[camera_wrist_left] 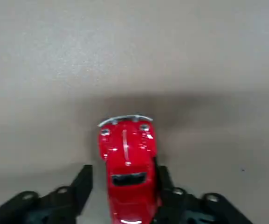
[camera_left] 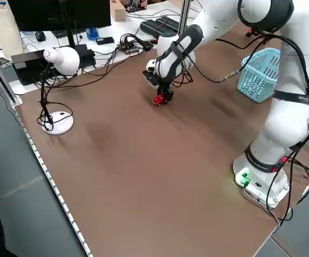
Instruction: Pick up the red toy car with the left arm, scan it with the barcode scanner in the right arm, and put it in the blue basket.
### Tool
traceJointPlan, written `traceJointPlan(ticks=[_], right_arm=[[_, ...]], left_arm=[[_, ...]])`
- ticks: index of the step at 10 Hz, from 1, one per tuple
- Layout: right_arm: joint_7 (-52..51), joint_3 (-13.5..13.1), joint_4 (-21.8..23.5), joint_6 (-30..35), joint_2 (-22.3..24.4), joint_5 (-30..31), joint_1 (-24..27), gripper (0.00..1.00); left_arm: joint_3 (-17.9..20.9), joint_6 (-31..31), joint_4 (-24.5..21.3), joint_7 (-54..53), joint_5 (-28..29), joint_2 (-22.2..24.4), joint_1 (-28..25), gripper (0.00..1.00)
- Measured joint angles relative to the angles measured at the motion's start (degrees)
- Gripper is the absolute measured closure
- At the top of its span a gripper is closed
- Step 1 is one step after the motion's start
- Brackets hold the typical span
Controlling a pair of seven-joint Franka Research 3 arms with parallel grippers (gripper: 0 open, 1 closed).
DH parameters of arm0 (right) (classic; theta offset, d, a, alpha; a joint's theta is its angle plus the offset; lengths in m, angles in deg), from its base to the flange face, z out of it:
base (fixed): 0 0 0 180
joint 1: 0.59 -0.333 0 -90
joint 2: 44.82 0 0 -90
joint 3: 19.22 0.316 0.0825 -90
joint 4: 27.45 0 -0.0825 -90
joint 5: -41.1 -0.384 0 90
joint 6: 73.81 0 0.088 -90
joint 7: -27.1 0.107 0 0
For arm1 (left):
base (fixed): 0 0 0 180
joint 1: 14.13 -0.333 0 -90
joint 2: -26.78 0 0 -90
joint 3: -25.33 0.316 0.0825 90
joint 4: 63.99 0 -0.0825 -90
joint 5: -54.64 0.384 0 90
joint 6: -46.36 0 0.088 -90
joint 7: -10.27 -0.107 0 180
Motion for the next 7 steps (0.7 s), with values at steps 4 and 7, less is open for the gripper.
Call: traceJointPlan(ticks=[4, 7], right_arm=[[-0.01, -0.13, 0.18, 0.25, 0.0, 0.0, 0.15, 0.52], [-0.03, -0.24, 0.81, 0.32, 0.0, 0.03, 0.18, 0.67]], left_arm=[[-2.3, 0.08, 0.82, 1.66, 0.0, 1.81, -0.01, 0.56], [-6.35, -4.73, 1.75, 2.19, 0.0, 8.17, 0.12, 0.56]])
